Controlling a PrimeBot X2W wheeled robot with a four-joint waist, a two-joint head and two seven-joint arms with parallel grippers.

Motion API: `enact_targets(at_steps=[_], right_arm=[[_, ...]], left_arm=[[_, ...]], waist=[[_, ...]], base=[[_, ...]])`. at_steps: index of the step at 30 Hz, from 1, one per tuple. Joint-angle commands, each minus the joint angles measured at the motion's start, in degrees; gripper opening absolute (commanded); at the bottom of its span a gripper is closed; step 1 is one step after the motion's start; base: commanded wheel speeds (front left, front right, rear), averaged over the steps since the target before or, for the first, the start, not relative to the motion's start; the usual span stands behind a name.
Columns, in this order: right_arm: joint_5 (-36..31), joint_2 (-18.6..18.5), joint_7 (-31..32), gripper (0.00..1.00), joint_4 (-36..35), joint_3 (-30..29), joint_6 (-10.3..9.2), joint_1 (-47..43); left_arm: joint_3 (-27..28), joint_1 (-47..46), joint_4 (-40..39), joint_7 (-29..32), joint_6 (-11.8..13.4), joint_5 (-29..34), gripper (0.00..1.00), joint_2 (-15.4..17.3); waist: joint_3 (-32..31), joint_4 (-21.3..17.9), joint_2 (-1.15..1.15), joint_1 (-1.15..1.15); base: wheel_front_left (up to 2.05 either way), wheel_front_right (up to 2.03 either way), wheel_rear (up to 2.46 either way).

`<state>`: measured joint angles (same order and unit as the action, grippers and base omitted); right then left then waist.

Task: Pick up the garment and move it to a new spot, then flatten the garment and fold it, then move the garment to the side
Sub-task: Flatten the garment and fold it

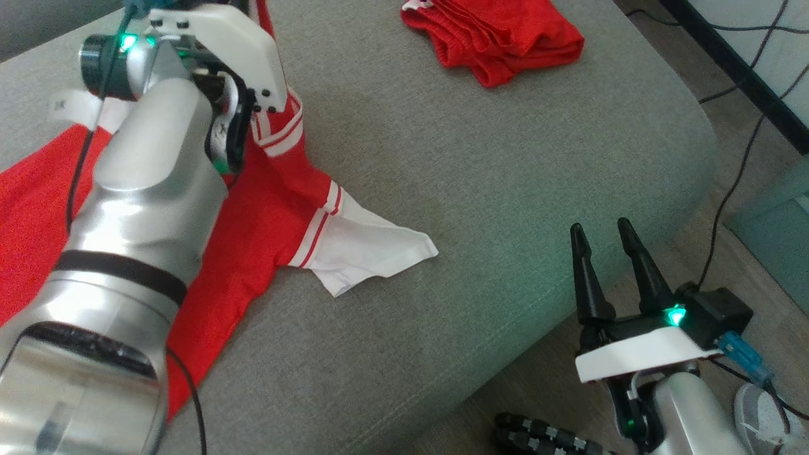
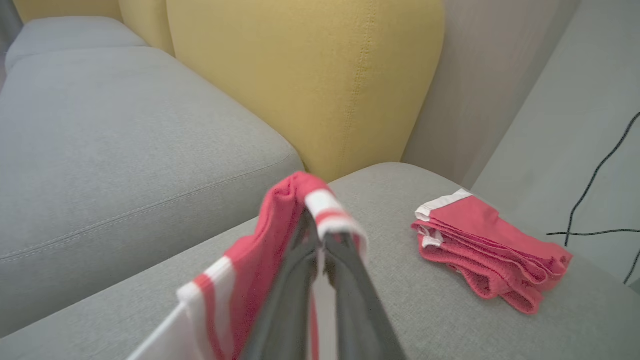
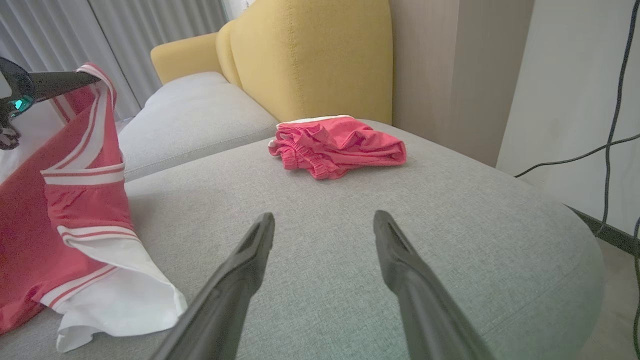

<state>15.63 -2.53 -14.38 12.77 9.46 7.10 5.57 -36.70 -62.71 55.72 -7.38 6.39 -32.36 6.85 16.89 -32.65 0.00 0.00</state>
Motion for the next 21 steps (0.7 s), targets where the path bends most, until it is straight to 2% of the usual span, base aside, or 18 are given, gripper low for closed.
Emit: enact_targets(at_steps=[1, 6, 11, 15, 20, 21], right_arm=[[0.1, -0.3, -0.6, 1.00, -1.5, 1.1, 0.39, 1.9], [-1.4, -0.3, -0.6, 1.00, -1.9, 0.1, 0.39, 1.9], [-3.6, -0.3, -0.6, 1.00, -2.3, -1.5, 0.39, 1.6], [-5.8, -0.3, -0.6, 1.00, -2.9, -3.6, 0.39, 0.5], [-8.8, -0.3, -0.6, 1.00, -3.4, -6.7, 0.39, -2.2], [-8.8, -0.3, -0.6, 1.00, -3.4, -6.7, 0.39, -2.2]], left_arm=[[1.6, -3.6, -0.7, -1.3, -0.5, -0.4, 1.00, 1.1], [1.4, -3.9, 3.7, -3.9, -2.5, -1.1, 1.00, -0.7], [2.0, -2.9, 4.3, -6.1, -3.2, -2.2, 1.00, -1.8], [3.5, 1.0, 1.3, -7.3, -2.0, -2.9, 1.00, -1.9], [7.3, 11.7, -10.2, -7.6, 2.4, -1.6, 1.00, -0.7], [7.3, 11.7, -10.2, -7.6, 2.4, -1.6, 1.00, -0.7]], waist=[[-0.1, 0.1, 0.00, 0.00], [-1.5, 2.4, 0.00, 0.00], [-4.0, 6.1, 0.00, 0.00], [-6.7, 10.1, 0.00, 0.00], [-10.5, 15.6, 0.00, 0.00], [-10.5, 15.6, 0.00, 0.00]], base=[[0.00, 0.00, 0.00], [0.00, 0.00, 0.00], [0.00, 0.00, 0.00], [0.00, 0.00, 0.00], [0.00, 0.00, 0.00], [0.00, 0.00, 0.00]])
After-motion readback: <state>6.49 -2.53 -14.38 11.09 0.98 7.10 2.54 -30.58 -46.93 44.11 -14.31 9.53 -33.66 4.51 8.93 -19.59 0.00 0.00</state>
